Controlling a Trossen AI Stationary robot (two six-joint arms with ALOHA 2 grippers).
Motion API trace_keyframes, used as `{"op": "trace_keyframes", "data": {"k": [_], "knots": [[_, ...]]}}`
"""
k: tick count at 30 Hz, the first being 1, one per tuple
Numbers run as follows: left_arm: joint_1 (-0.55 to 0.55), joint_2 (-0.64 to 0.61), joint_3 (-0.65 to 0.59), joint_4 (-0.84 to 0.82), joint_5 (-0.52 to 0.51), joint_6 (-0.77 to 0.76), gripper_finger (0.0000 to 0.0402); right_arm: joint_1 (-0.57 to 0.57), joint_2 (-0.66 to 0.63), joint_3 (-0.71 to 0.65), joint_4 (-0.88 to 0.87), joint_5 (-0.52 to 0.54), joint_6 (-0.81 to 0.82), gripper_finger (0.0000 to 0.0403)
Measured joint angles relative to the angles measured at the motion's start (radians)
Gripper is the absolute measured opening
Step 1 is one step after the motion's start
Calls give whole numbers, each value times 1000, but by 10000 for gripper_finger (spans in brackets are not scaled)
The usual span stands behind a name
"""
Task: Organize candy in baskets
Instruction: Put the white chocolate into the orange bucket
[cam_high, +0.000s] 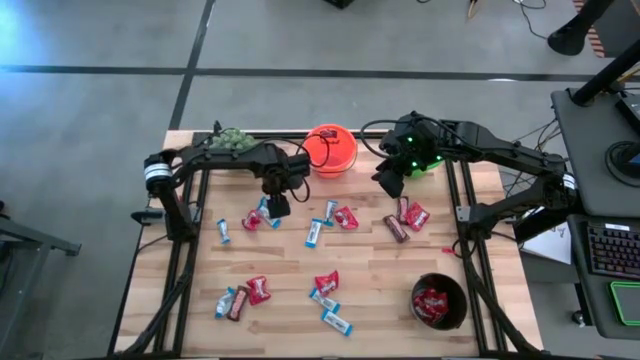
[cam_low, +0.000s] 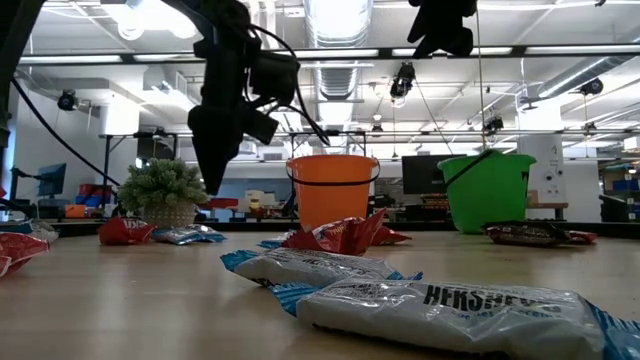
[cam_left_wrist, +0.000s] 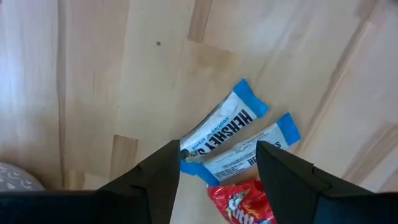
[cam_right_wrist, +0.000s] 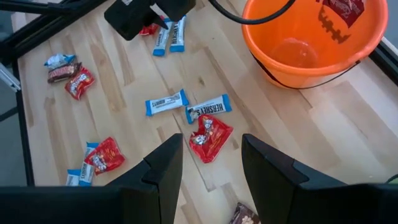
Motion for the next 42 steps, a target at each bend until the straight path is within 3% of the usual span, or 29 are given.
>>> {"op": "trace_keyframes", "data": {"k": [8,25,35,42], "knots": [[1,4,-35,30,0,106,192,0,0,0,-1,0,6,153],[2,4,-173,130,21,139,192,0,0,0,-3,0,68,153],[11,4,-116,169,-33,130,192,0,0,0,-3,0,77,153],[44,-5,-67,129,-37,31,192,0,0,0,-5,0,93,153]]}}
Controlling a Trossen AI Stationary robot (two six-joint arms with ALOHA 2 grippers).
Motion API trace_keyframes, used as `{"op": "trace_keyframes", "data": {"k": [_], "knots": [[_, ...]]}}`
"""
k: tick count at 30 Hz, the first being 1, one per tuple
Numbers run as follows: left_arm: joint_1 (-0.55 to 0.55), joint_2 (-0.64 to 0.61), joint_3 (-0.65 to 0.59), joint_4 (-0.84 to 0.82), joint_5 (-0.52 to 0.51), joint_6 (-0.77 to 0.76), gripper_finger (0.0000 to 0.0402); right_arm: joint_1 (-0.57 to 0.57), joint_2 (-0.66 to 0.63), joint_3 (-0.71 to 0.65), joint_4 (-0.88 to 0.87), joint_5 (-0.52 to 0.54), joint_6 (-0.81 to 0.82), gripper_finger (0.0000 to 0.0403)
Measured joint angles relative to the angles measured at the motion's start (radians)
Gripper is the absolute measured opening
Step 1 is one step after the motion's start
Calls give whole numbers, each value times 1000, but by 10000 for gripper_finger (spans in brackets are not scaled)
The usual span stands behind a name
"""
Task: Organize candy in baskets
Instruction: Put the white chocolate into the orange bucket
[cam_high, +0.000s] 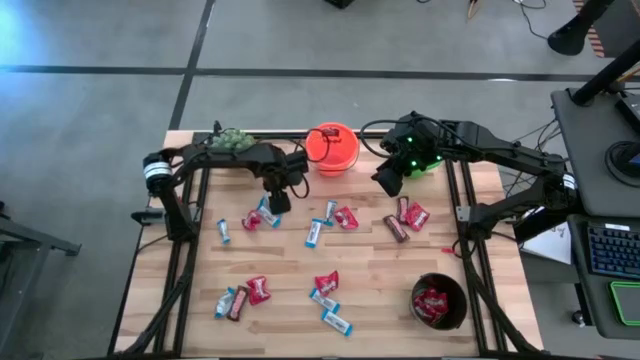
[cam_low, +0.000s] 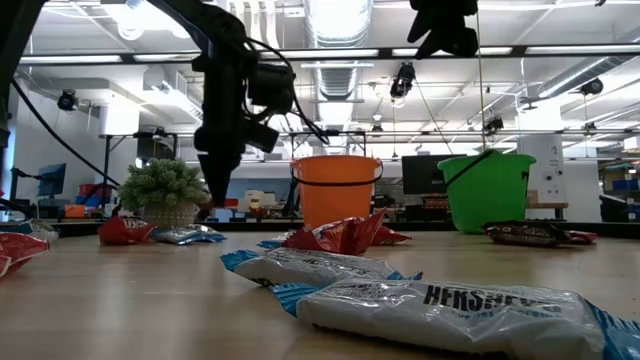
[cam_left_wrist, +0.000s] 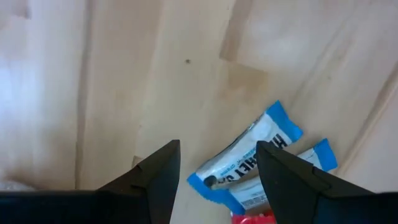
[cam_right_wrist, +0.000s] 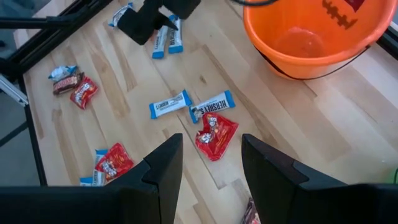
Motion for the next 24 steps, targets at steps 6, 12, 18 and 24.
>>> {"op": "trace_keyframes", "data": {"k": [6,12,18,24], "knots": [[14,-58,1,-62,0,-103,192,0,0,0,-2,0,0,153],[11,-110,-55,-109,1,-241,192,0,0,0,-2,0,-1,153],[9,-121,-94,-80,5,-270,192,0,0,0,-2,0,-4,153],[8,-123,-110,-9,34,-301,192,4,0,0,-2,0,-1,153]]}}
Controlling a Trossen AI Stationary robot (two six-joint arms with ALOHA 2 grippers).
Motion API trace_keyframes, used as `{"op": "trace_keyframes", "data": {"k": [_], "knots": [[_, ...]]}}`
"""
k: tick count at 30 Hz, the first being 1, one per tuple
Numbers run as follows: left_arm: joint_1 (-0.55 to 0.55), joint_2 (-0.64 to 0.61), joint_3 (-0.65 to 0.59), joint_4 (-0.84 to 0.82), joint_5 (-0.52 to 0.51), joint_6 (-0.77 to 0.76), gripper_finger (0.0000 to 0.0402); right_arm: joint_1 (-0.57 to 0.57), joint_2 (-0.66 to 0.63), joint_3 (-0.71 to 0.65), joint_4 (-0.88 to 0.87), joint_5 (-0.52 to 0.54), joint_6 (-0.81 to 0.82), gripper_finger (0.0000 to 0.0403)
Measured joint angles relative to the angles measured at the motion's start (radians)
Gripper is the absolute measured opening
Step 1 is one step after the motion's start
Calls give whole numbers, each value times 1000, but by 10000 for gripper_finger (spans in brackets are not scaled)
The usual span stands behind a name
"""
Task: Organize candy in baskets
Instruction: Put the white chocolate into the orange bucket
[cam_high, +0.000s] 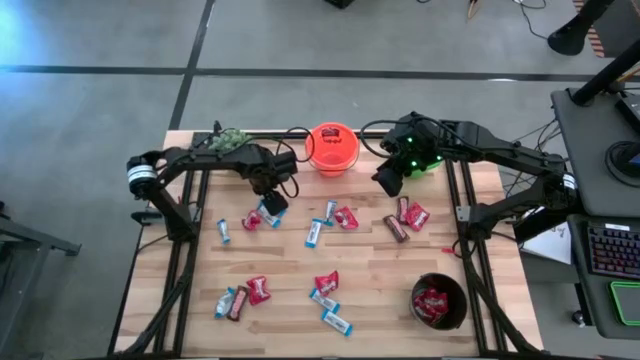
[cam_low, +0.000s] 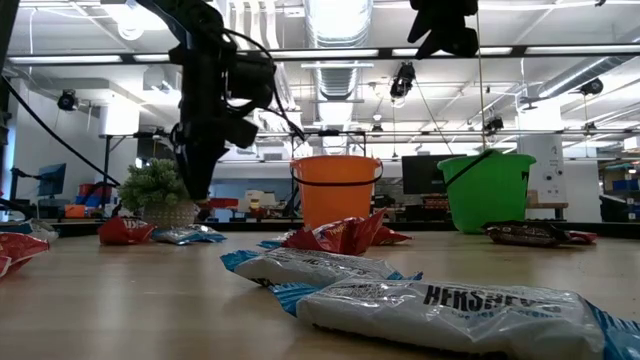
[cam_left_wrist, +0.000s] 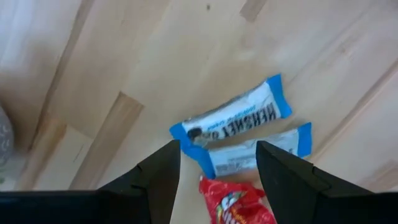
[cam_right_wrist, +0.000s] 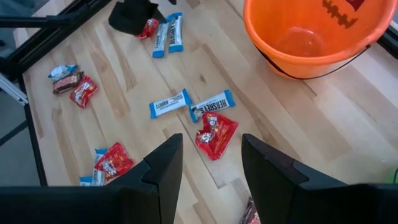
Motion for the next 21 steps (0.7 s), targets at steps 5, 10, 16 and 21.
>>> {"op": "trace_keyframes", "data": {"k": [5,10,16,21], "knots": [[0,0,-3,5,0,-4,192,27,0,0,0,0,0,153],[-2,0,-4,-12,1,-12,192,54,0,0,0,0,0,153],[-20,-1,-38,-52,1,-37,192,69,0,0,-1,0,0,153],[-60,-1,-67,-10,47,-46,192,69,0,0,-1,0,0,153]]}}
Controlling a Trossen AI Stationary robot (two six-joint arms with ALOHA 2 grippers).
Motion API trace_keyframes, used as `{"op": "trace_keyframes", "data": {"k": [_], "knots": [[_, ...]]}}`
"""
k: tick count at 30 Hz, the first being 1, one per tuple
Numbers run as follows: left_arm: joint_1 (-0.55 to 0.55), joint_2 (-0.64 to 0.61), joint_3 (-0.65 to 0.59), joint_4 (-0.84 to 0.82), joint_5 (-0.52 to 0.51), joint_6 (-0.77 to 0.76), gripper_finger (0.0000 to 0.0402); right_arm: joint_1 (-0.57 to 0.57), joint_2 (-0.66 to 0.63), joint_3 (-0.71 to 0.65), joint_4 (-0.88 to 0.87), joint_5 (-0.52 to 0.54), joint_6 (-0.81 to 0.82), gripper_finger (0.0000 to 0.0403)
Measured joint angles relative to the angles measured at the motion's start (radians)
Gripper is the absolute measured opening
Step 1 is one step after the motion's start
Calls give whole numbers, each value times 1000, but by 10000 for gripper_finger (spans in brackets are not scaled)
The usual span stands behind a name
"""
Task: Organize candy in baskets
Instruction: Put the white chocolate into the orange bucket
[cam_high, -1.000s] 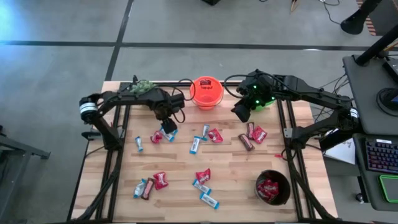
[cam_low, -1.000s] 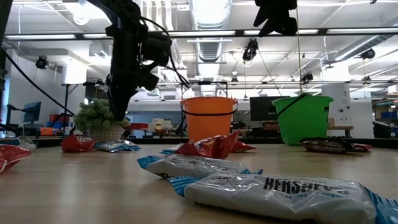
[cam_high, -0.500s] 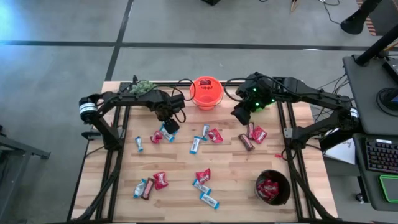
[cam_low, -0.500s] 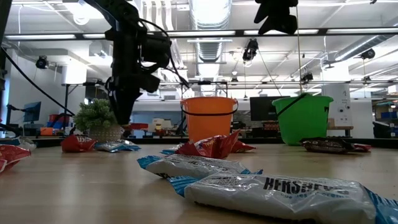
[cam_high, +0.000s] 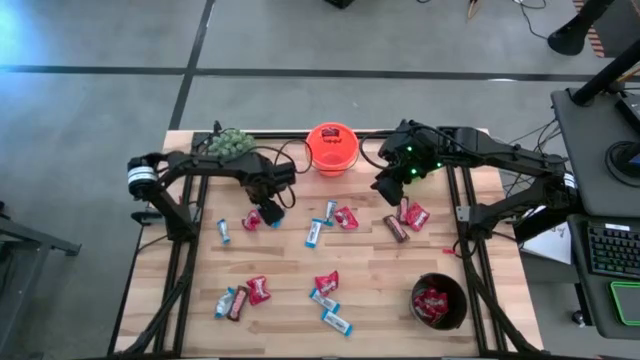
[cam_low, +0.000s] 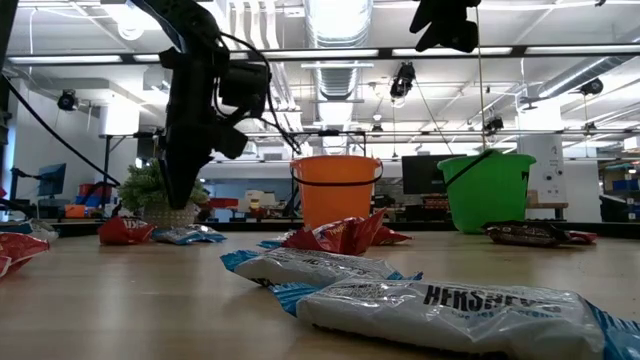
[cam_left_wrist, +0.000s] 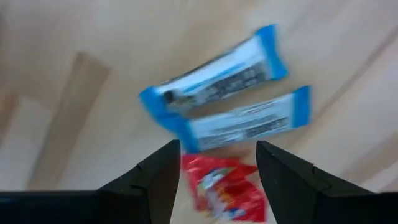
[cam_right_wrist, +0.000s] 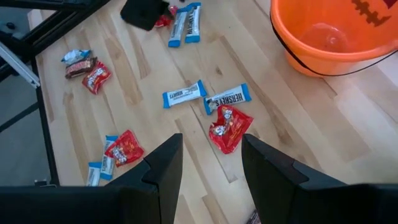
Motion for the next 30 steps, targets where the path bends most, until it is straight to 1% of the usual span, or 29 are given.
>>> {"op": "trace_keyframes", "data": {"k": [5,12,15,19,22,30], "knots": [[-34,0,-1,47,7,7,192,0,0,0,0,0,0,153],[-37,0,-1,57,7,44,192,0,0,0,0,0,34,153],[-39,0,-3,52,12,101,192,0,0,0,0,0,39,153],[-54,1,-8,16,59,228,192,0,1,0,0,0,43,153],[-57,1,-23,-11,62,291,192,0,1,0,0,0,49,153],[-56,1,-56,9,84,343,192,0,1,0,0,0,74,153]]}}
